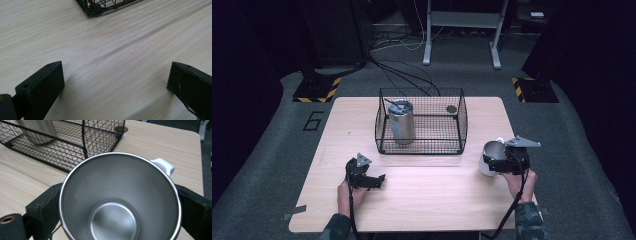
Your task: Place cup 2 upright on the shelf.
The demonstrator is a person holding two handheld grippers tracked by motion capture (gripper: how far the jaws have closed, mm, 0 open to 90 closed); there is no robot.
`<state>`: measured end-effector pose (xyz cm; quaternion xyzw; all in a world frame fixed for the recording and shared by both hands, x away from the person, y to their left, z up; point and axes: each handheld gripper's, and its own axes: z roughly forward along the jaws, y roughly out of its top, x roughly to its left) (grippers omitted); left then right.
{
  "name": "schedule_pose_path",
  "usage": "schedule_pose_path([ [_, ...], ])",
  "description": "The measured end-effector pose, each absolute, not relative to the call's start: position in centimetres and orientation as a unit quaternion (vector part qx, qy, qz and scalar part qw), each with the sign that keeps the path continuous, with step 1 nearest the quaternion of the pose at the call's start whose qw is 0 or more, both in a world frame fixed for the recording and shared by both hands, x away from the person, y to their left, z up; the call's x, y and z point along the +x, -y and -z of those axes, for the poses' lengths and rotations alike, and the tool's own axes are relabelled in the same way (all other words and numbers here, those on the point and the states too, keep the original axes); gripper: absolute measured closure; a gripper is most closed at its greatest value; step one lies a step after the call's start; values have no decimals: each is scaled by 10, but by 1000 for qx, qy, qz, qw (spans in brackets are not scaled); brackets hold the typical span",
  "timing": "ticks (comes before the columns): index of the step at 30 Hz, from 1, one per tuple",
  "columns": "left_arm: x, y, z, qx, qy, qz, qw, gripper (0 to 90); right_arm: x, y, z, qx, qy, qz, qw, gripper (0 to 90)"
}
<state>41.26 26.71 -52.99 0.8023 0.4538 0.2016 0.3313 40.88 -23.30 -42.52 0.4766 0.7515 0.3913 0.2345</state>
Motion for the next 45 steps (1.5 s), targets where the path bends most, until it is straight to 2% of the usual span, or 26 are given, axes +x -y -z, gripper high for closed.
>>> schedule_pose_path([
  [45, 412, -266, 530, 799, -458, -200, 334, 11, 390, 175, 400, 403, -783, -431, 194, 57],
])
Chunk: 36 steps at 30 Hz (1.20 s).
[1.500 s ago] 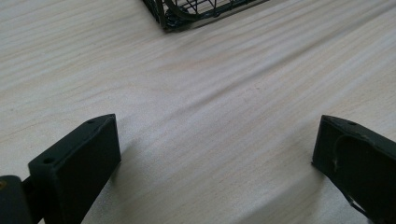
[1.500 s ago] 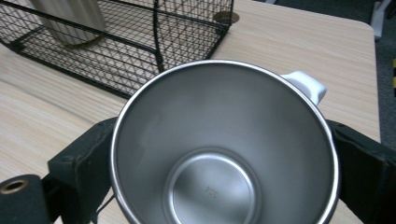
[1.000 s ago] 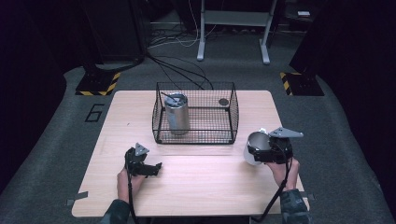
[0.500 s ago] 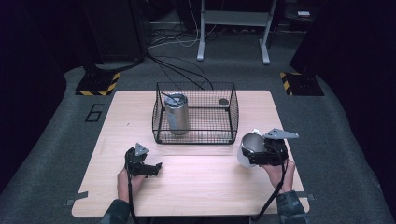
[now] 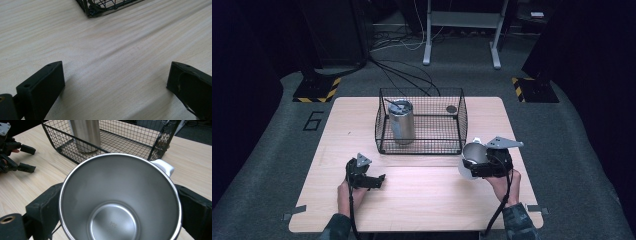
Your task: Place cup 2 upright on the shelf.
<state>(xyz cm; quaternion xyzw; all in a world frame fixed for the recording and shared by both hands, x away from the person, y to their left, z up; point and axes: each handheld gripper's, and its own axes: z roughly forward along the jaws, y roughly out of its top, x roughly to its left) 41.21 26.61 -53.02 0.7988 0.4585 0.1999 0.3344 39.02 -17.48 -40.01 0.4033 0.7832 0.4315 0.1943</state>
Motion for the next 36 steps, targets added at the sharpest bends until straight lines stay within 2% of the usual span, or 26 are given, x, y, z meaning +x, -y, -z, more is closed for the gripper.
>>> schedule_pose_path([
  [16, 412, -266, 530, 799, -459, -203, 332, 11, 396, 156, 389, 382, -795, -437, 178, 57],
  [26, 413, -266, 531, 789, -470, -207, 337, 11, 401, 145, 378, 367, -797, -445, 177, 57],
  [36, 413, -267, 530, 799, -462, -202, 328, 11, 411, 135, 366, 356, -799, -450, 181, 57],
])
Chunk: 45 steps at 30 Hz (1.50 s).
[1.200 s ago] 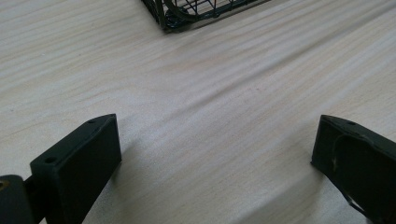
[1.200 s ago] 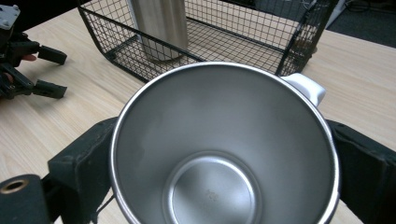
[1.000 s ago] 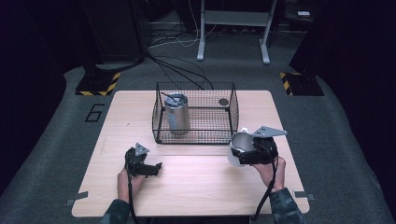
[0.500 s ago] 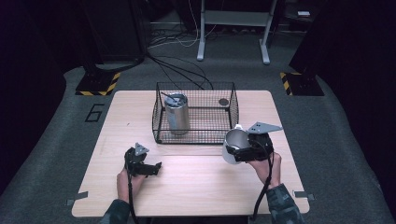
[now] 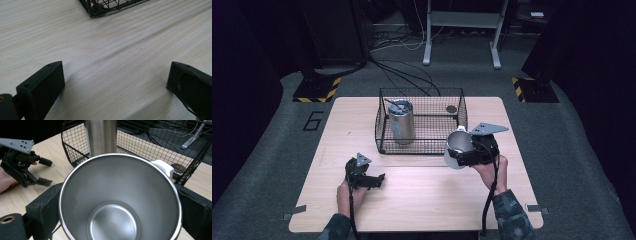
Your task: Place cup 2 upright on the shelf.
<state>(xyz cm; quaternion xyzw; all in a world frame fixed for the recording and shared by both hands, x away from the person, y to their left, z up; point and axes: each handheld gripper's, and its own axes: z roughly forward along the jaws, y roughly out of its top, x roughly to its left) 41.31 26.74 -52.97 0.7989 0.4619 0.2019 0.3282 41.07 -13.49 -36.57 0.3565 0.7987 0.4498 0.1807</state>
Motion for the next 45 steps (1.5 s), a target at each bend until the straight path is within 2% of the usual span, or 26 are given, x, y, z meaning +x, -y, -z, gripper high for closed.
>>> schedule_pose_path([
  [45, 413, -267, 530, 799, -461, -204, 329, 15, 462, 108, 333, 336, -797, -463, 193, 57],
])
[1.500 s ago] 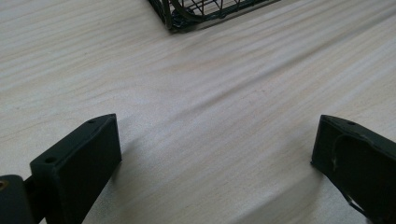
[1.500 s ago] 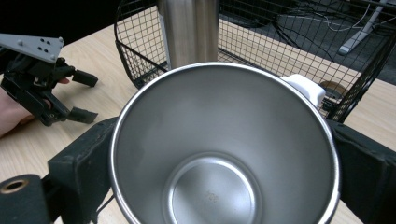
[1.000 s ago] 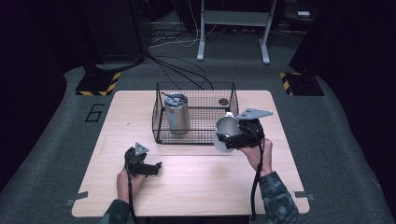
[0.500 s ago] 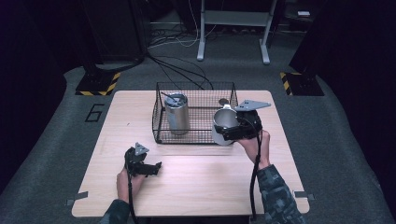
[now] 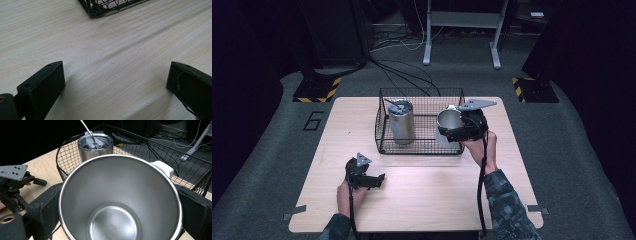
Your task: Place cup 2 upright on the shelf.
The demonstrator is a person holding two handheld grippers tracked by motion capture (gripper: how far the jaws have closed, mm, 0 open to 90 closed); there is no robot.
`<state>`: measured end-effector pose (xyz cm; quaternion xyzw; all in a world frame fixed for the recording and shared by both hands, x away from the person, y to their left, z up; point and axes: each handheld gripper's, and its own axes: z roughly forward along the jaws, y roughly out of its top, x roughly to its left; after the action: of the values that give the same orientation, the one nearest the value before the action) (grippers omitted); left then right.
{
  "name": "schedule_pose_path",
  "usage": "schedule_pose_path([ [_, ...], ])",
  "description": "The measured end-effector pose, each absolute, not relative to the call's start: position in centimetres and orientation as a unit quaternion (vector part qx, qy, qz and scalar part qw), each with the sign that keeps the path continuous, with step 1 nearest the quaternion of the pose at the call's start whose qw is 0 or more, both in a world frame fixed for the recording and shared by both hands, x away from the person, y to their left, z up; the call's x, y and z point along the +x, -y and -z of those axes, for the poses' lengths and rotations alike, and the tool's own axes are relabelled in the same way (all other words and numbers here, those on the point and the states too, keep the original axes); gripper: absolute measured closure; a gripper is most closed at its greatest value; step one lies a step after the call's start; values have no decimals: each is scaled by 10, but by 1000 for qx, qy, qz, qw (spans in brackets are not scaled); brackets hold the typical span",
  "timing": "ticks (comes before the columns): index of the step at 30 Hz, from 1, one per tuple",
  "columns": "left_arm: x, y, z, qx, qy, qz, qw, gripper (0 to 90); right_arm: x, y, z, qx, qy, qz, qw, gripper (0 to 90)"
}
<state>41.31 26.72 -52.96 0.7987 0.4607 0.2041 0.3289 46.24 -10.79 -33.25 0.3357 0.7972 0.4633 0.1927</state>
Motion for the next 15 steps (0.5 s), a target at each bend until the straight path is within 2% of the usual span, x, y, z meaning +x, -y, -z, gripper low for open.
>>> schedule_pose_path([
  [15, 413, -268, 529, 802, -458, -204, 326, 16, 489, 98, 332, 343, -797, -460, 186, 57],
])
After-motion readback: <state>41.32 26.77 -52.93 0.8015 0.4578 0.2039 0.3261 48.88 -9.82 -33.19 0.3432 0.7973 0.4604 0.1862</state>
